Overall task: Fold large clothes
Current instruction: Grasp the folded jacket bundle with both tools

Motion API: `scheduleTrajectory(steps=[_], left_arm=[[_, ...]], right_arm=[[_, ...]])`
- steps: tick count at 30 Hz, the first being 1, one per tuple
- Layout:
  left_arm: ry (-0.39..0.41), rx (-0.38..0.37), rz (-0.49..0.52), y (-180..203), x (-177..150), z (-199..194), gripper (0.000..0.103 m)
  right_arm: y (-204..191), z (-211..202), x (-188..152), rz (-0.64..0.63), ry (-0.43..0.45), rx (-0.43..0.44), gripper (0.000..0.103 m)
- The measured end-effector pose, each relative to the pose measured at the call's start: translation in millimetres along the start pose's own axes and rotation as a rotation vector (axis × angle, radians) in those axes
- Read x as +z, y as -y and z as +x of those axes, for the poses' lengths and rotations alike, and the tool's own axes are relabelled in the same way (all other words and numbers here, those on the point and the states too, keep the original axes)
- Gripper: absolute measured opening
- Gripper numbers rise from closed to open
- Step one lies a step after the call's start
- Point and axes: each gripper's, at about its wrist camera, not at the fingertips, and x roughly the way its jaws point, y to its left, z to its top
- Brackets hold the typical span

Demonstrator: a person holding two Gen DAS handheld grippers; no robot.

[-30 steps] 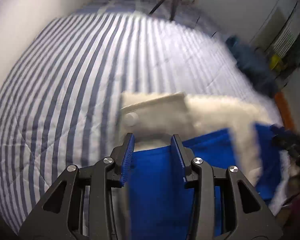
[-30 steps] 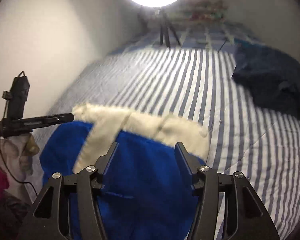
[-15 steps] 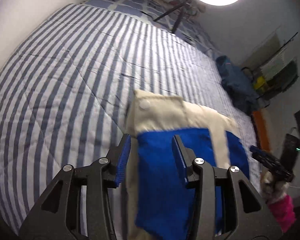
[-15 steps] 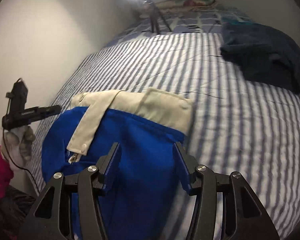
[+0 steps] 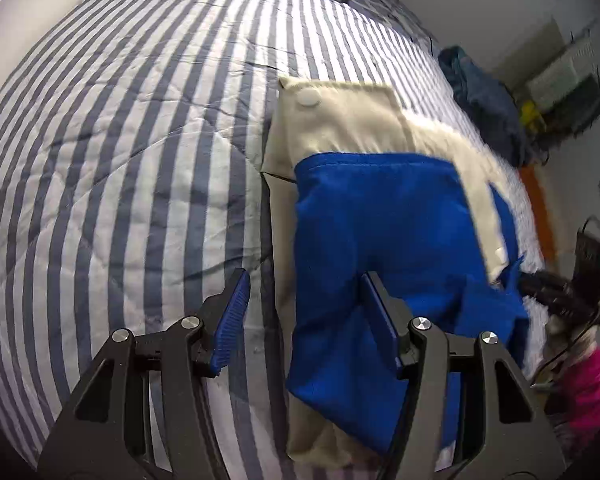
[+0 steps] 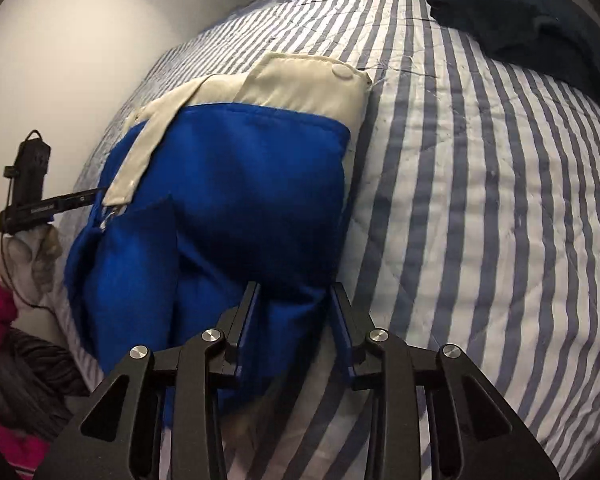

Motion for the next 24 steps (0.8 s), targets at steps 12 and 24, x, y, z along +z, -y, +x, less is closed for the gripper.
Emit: scheduleTrajectory(steps=[12,24], left_arm=[[-0.090,-0.368,-0.400,-73,-15,1,0.067],[-0.128,-0.418,-0.329,-44,7,32,0.067]], right_arm=[[30,-31,-15,0.168,0.114,0.177,0.074],[23,5,-16,0.265,0.061,0.388,0.071]])
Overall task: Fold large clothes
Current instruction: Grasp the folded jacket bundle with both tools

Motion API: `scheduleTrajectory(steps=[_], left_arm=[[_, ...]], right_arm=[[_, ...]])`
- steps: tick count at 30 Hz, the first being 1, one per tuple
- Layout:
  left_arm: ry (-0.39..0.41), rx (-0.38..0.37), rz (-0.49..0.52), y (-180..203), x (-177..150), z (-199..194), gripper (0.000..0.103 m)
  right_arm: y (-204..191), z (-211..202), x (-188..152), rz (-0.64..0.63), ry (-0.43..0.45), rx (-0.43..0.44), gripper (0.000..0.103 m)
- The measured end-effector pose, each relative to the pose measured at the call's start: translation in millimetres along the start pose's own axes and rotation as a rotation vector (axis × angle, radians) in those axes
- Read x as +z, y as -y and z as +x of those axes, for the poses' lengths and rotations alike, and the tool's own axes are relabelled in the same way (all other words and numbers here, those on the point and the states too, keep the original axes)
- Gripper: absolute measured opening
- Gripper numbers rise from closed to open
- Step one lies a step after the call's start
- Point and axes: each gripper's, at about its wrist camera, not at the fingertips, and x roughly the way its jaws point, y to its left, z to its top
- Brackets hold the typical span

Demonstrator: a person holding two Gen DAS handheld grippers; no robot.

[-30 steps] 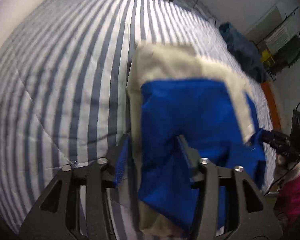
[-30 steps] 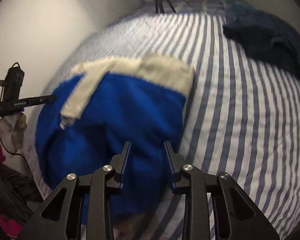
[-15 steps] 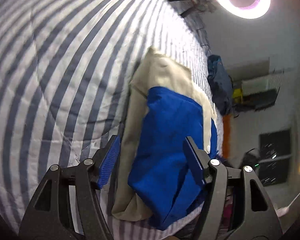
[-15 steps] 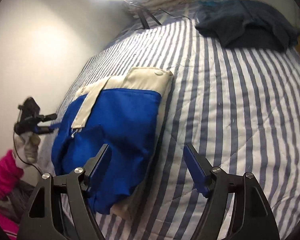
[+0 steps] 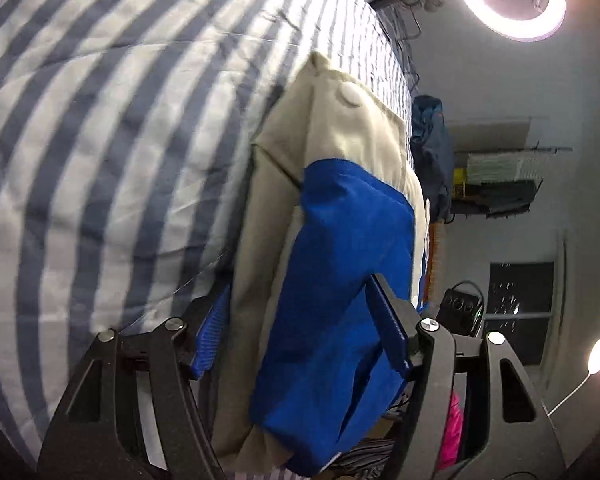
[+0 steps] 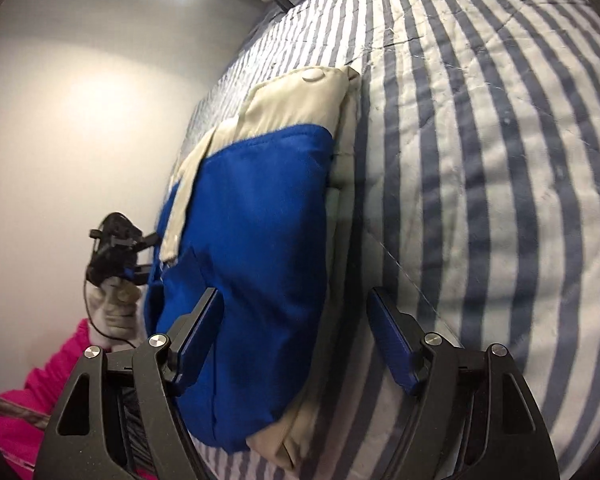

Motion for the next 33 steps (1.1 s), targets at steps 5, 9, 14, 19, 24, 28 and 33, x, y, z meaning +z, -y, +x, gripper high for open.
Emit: scheduleTrajectory(steps=[5,9,14,19,24,28,33], left_arm=[[0.019,0.087,0.089,25,-1,14,0.067],[0.052,0.215,0.223,51,-13,23,0.063],[0.083,0.268,0.285,74,-20,24,0.049],[0.114,0.337,0.377,98,-29,28,0.038],[0.144,0.355,0.436,118,-38,28,0.032],[0.151,0.322,0.431,128,-48,22,0.030],[0.157,0.309,0.481,147,-56,25,0.028]], right_arm=[[-3,7,-3,0.060,0.000,0.067,0.048],[-23,14,-4,0.009,-0.008,0.013,0.043],[-52,9,-13,-0.060,0.000,-0.084,0.033],[-97,7,-23,-0.180,0.005,-0.239,0.028],[-143,8,-34,-0.272,0.012,-0.350,0.026],[-170,0,-43,-0.328,0.013,-0.394,0.025],[-197,-9,-52,-0.389,0.036,-0.460,0.024]])
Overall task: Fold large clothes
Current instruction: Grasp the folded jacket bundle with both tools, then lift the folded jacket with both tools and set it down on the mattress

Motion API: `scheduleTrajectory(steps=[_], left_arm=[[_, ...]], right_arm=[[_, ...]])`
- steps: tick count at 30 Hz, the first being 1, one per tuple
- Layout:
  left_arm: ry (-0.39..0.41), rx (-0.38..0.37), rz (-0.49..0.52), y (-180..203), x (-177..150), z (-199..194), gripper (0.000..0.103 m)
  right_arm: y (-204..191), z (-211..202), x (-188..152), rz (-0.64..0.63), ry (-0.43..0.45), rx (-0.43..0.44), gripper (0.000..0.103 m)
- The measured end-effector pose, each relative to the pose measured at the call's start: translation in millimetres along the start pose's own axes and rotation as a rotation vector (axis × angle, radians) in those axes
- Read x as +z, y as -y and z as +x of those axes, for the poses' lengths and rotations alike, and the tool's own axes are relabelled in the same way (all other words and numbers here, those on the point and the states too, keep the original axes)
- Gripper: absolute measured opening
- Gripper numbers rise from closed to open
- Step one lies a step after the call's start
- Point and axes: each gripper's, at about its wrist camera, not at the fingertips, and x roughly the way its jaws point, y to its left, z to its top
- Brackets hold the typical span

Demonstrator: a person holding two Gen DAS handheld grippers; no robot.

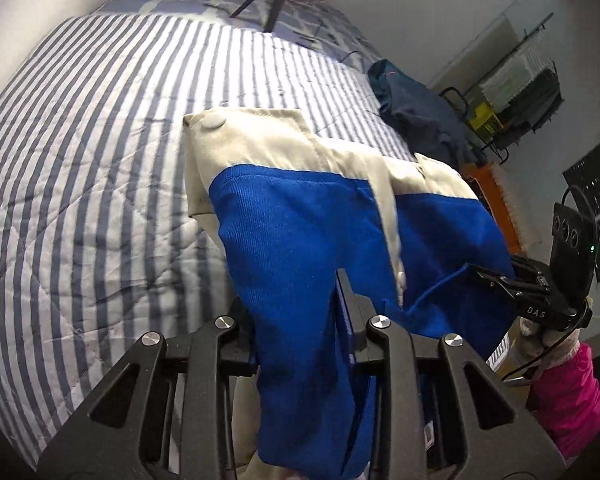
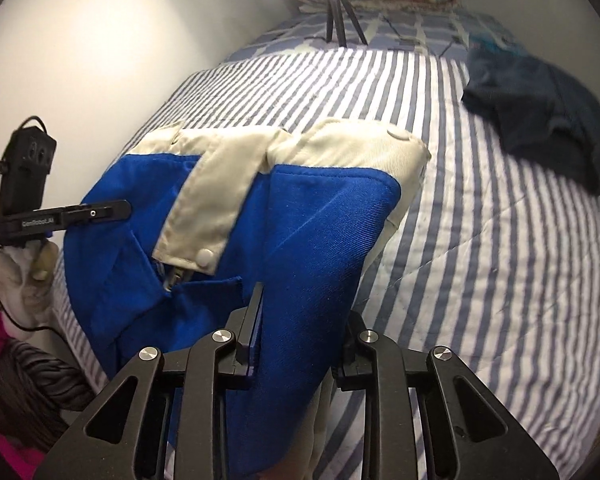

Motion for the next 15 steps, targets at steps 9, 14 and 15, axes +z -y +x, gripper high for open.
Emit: scheduleTrajectory(steps=[9,14,15], left_arm=[[0.006,-0.038,0.050,36,12,13,0.027],[0.019,-0.054,0.089,58,23,22,0.026],[0.024,-0.057,0.098,63,26,25,0.026]], right_arm=[[10,-32,-5,-0.038,0.026,-0.124,0.024],[24,-44,-6,-0.044,0.056,-0.185,0.023],[26,-45,-4,-0.049,0.061,-0.200,0.023]])
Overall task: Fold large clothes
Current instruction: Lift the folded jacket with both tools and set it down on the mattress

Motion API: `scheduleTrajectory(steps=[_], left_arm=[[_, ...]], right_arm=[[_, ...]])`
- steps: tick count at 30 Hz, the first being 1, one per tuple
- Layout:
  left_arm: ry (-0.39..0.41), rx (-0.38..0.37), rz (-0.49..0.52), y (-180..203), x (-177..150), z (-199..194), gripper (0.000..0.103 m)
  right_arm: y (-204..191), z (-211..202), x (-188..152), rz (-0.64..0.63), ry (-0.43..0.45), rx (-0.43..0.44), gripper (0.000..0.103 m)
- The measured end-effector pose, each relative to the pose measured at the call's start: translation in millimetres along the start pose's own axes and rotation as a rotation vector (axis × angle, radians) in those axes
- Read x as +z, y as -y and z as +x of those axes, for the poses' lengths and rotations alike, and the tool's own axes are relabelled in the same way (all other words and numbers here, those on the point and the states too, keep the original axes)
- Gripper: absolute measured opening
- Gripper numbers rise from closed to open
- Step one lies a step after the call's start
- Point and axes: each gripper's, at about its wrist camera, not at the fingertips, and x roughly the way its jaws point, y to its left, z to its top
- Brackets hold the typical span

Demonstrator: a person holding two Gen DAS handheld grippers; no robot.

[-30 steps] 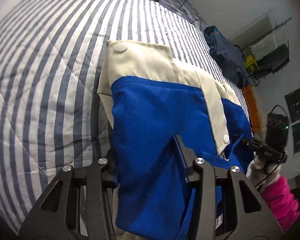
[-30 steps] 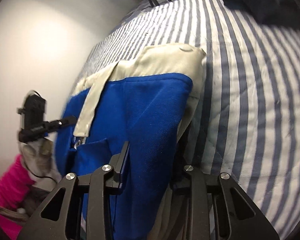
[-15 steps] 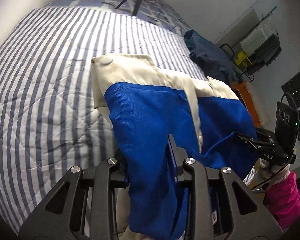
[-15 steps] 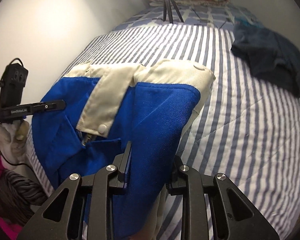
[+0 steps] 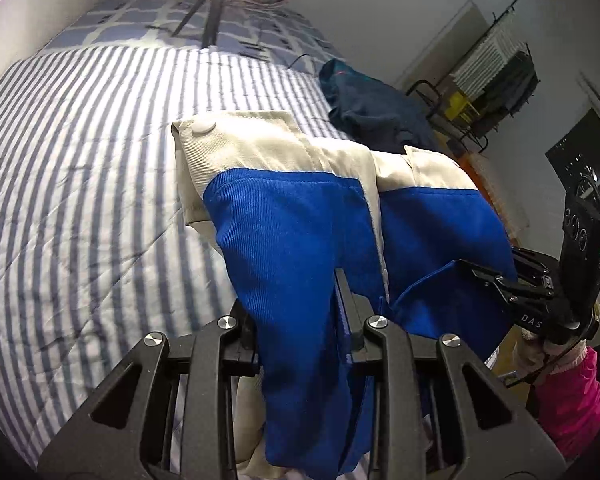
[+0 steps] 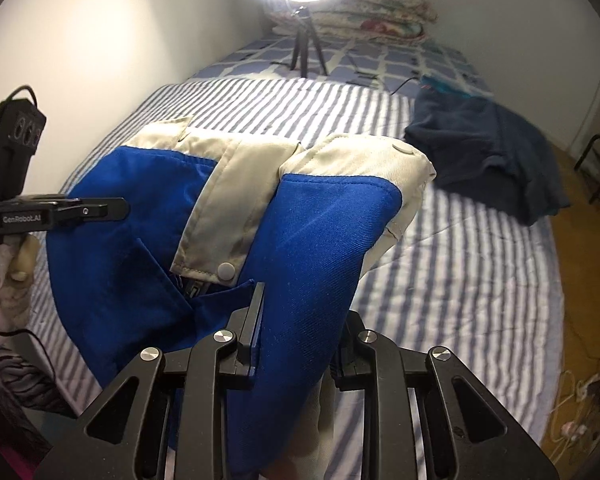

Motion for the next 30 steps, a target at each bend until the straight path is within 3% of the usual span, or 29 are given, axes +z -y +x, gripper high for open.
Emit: scheduleTrajectory(steps=[11,22,30], left_arm=[[0.045,-0.046,0.116,61,55,36,0.026],[0.121,-0.133,0.213,134,149,97,0.026],[0.190,-0.181,0.230,158,234,166,0.026]], right_arm=[[58,-18,22,0.008,0.063,-0.104,0.023],[140,-46,67,0.047,0.173,-0.243,0.023],[211,-27,128,0.047,0.232,-0.349,0.022]])
